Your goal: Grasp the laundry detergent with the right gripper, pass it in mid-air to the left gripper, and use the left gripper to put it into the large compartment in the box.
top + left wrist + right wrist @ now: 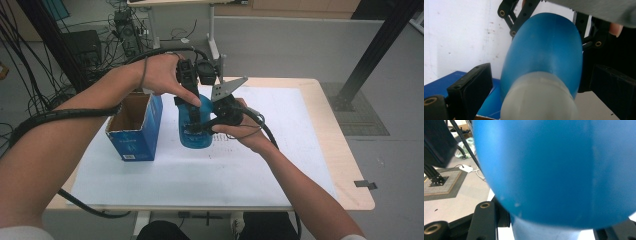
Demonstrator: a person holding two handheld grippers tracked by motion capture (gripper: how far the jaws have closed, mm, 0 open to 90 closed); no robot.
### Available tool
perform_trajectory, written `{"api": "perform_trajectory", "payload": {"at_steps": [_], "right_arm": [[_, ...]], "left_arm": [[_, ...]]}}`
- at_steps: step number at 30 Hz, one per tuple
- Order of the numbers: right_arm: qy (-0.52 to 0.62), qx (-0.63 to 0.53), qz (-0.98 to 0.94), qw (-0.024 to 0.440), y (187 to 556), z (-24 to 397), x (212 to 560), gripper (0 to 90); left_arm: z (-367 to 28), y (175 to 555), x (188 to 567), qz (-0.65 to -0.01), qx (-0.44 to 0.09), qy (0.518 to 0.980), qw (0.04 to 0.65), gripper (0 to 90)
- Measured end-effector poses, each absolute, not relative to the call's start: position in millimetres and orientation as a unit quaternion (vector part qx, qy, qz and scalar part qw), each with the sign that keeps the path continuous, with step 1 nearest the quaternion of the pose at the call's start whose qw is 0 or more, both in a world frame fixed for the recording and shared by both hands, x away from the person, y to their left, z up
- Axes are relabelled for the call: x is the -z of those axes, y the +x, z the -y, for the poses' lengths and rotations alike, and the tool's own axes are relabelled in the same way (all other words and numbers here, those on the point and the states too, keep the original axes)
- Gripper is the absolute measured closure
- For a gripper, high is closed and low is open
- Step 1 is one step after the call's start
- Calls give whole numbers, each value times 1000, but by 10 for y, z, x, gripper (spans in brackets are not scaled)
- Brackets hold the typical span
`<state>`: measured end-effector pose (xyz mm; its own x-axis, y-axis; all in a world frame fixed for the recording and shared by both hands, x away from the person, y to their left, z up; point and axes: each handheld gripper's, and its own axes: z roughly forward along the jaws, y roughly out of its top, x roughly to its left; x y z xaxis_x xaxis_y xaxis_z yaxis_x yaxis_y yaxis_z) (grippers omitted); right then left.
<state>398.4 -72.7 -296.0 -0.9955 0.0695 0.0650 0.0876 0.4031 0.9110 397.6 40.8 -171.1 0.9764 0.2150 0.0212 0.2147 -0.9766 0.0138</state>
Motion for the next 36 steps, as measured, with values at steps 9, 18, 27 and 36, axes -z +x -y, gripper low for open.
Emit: {"api": "perform_trajectory", "payload": {"at_steps": [9, 18, 27, 36], "right_arm": [[-45, 547, 836, 9, 3989, 730, 2957, 438], [-45, 549, 835, 13, 3994, 736, 2960, 438], [-48, 552, 832, 16, 3996, 746, 2962, 438], [-50, 551, 833, 15, 3990, 763, 2953, 438]], "left_arm": [[-414, 3983, 1735, -106, -8, 994, 7, 53], [-392, 3981, 1724, -103, -8, 995, 14, 53], [-392, 3973, 1711, -104, -7, 994, 15, 55], [-374, 3958, 1693, -101, -6, 995, 18, 56]]}}
